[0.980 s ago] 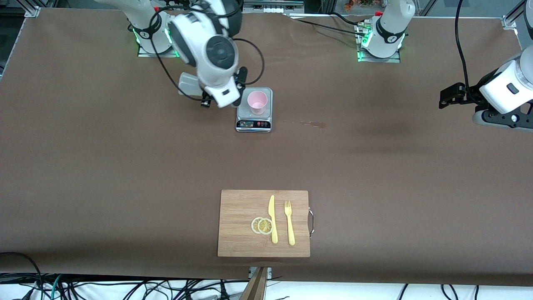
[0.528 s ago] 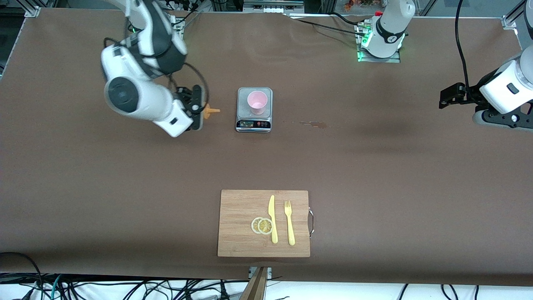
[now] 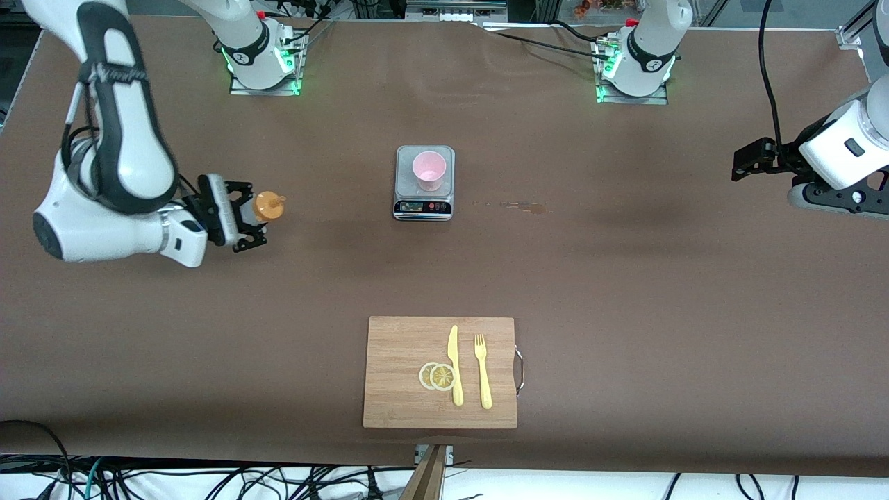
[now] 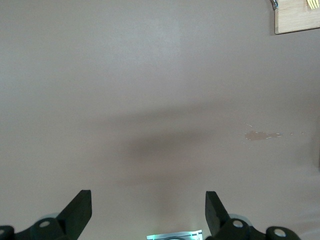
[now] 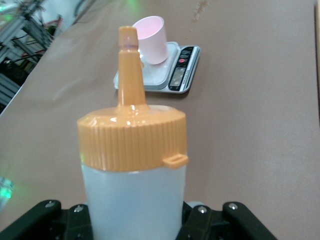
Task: Add sauce to pink cup with both arms
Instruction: 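Carry the squeeze bottle back with the right gripper, then set the bottle on the table and open the right gripper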
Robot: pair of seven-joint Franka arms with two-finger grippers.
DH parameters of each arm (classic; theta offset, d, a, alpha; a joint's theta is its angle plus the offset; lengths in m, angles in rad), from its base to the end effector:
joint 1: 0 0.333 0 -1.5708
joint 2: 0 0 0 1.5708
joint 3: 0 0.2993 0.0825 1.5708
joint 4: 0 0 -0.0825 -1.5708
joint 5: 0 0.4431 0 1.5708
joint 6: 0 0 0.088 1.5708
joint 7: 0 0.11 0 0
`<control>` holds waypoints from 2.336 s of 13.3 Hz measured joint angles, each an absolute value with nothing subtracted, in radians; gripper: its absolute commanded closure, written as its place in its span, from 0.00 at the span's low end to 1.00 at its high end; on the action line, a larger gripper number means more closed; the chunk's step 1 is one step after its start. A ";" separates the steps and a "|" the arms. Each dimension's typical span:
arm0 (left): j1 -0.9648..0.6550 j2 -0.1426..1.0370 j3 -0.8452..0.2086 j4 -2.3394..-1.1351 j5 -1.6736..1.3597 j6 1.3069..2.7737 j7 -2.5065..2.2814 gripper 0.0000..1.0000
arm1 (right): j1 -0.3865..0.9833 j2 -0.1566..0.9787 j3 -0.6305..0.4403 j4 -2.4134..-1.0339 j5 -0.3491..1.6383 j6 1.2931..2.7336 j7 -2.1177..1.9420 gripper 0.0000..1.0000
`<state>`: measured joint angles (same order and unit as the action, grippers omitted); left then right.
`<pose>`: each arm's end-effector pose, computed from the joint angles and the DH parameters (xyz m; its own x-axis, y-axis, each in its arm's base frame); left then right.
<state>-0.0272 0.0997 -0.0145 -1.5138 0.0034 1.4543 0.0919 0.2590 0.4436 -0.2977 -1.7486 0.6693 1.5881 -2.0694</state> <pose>0.6270 -0.0254 0.5636 0.9785 -0.1324 -0.1580 -0.1321 -0.9912 0.0126 0.6367 0.0512 0.2585 -0.0788 0.7793 0.6217 0.9017 0.3217 -0.2890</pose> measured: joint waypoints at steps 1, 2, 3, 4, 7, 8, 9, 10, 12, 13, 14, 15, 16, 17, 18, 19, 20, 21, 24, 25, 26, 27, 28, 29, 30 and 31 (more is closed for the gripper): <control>-0.027 0.100 -0.015 -1.514 0.003 1.454 0.092 0.00 | 0.233 0.481 -0.314 -1.750 0.705 1.558 -2.179 1.00; -0.027 0.100 -0.015 -1.514 0.003 1.454 0.092 0.00 | 0.206 0.523 -0.328 -1.752 0.743 1.519 -2.287 1.00; -0.028 0.100 -0.015 -1.514 0.003 1.454 0.092 0.00 | 0.182 0.565 -0.341 -1.753 0.784 1.477 -2.392 1.00; -0.028 0.100 -0.015 -1.514 0.003 1.454 0.092 0.00 | 0.163 0.608 -0.354 -1.754 0.820 1.438 -2.486 1.00; -0.029 0.100 -0.016 -1.514 0.003 1.454 0.092 0.00 | 0.114 0.726 -0.372 -1.753 0.902 1.348 -2.698 0.96; -0.029 0.100 -0.016 -1.514 0.003 1.454 0.092 0.00 | 0.101 0.757 -0.372 -1.753 0.924 1.325 -2.732 0.93; -0.029 0.100 -0.016 -1.514 0.003 1.454 0.092 0.00 | 0.090 0.785 -0.372 -1.752 0.946 1.299 -2.737 0.88; -0.029 0.100 -0.016 -1.514 0.003 1.454 0.092 0.00 | 0.084 0.808 -0.372 -1.751 0.964 1.278 -2.739 0.72; -0.029 0.100 -0.016 -1.514 0.003 1.454 0.092 0.00 | 0.077 0.845 -0.374 -1.746 1.003 1.228 -2.741 0.03; -0.029 0.100 -0.016 -1.513 0.003 1.454 0.092 0.00 | 0.072 0.856 -0.375 -1.745 1.019 1.210 -2.741 0.00; -0.029 0.100 -0.016 -1.513 0.003 1.454 0.092 0.00 | 0.070 0.867 -0.375 -1.745 1.029 1.201 -2.741 0.00; -0.029 0.100 -0.016 -1.513 0.003 1.454 0.092 0.00 | 0.071 0.878 -0.374 -1.745 1.036 1.197 -2.741 0.00; -0.029 0.100 -0.016 -1.513 0.003 1.454 0.092 0.00 | 0.071 0.887 -0.373 -1.745 1.038 1.195 -2.741 0.00; -0.029 0.100 -0.016 -1.513 0.003 1.454 0.092 0.00 | 0.071 0.893 -0.374 -1.745 1.038 1.193 -2.741 0.00; -0.029 0.100 -0.016 -1.513 0.003 1.454 0.092 0.00 | 0.071 0.896 -0.379 -1.744 1.038 1.191 -2.741 0.00; -0.029 0.100 -0.016 -1.513 0.003 1.454 0.092 0.00 | 0.070 0.898 -0.389 -1.744 1.036 1.190 -2.741 0.00; -0.029 0.100 -0.016 -1.513 0.003 1.454 0.092 0.00 | 0.067 0.898 -0.400 -1.743 1.033 1.187 -2.741 0.00; -0.029 0.100 -0.016 -1.513 0.003 1.454 0.092 0.00 | 0.063 0.898 -0.409 -1.739 1.029 1.184 -2.741 0.00; -0.029 0.100 -0.016 -1.513 0.003 1.454 0.092 0.00 | 0.050 0.898 -0.437 -1.689 1.002 1.160 -2.741 0.00; -0.029 0.100 -0.016 -1.513 0.003 1.454 0.092 0.00 | 0.049 0.898 -0.449 -1.663 0.990 1.154 -2.741 0.00; -0.029 0.100 -0.016 -1.513 0.003 1.454 0.092 0.00 | 0.048 0.897 -0.460 -1.637 0.971 1.150 -2.741 0.00; -0.029 0.100 -0.016 -1.513 0.003 1.454 0.092 0.00 | 0.048 0.897 -0.471 -1.613 0.950 1.148 -2.741 0.00; -0.029 0.100 -0.016 -1.513 0.003 1.454 0.092 0.00 | 0.048 0.897 -0.486 -1.589 0.927 1.145 -2.741 0.00; -0.029 0.100 -0.016 -1.513 0.003 1.454 0.092 0.00 | 0.048 0.895 -0.501 -1.565 0.905 1.144 -2.740 0.00; -0.029 0.100 -0.016 -1.513 0.003 1.454 0.092 0.00 | 0.047 0.887 -0.516 -1.541 0.878 1.146 -2.734 0.00; -0.029 0.100 -0.016 -1.513 0.003 1.454 0.092 0.00 | 0.046 0.862 -0.525 -1.520 0.834 1.156 -2.716 0.00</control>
